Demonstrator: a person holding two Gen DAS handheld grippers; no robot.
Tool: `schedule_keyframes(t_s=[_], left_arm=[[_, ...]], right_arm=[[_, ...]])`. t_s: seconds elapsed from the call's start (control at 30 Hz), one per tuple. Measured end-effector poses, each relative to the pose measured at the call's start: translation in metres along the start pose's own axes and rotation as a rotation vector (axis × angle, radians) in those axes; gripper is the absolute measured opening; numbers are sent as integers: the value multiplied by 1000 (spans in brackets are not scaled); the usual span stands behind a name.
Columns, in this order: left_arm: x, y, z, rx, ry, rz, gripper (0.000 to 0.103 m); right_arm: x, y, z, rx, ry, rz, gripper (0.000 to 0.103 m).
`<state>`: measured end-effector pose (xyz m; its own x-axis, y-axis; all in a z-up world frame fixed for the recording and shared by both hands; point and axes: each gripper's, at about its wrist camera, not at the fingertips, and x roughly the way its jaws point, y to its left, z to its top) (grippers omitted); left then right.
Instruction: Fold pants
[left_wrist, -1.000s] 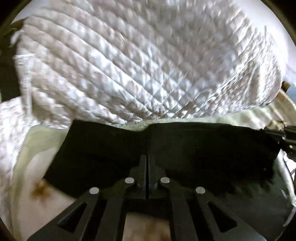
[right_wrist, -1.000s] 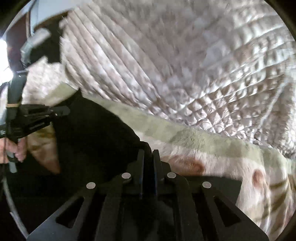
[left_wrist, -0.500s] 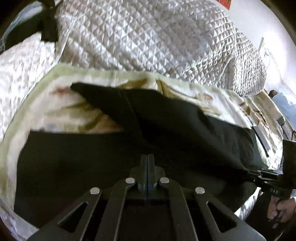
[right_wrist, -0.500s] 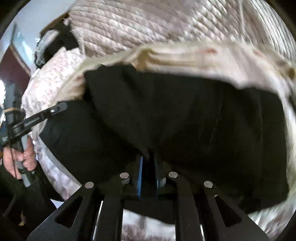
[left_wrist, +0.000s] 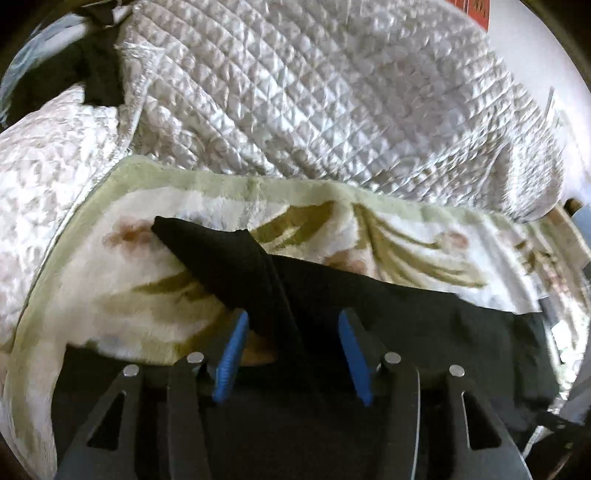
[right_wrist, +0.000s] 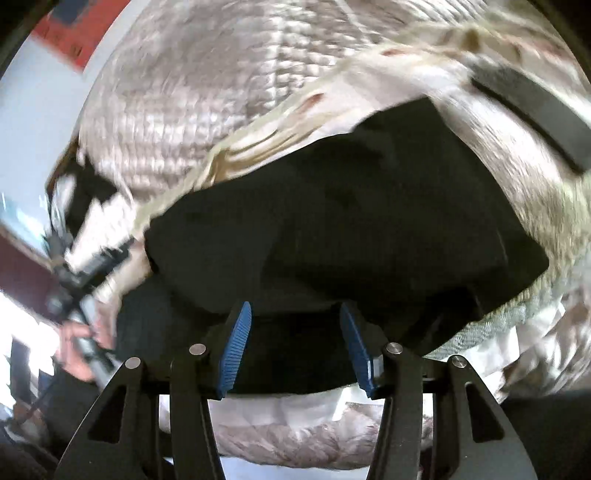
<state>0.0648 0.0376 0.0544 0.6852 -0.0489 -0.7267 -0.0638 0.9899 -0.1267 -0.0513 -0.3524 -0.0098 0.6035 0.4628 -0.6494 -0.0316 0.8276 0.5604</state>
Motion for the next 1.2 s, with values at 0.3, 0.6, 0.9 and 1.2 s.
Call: schedule_keyframes(t_s=[0.3, 0.6, 0.9, 1.2], left_arm=[[51, -11, 23, 75, 18, 96, 45], [26, 16, 29, -8, -51, 56, 3], [-62, 72, -4, -224, -153, 28, 3], [-121, 89, -92, -364, -128, 26, 3]], right_arm=[[-15, -18, 4, 111, -35, -74, 51], [-14, -28, -1, 155, -49, -116, 51], [-24, -37, 29, 172, -195, -81, 10], [-60, -43, 31, 189, -208, -116, 9]])
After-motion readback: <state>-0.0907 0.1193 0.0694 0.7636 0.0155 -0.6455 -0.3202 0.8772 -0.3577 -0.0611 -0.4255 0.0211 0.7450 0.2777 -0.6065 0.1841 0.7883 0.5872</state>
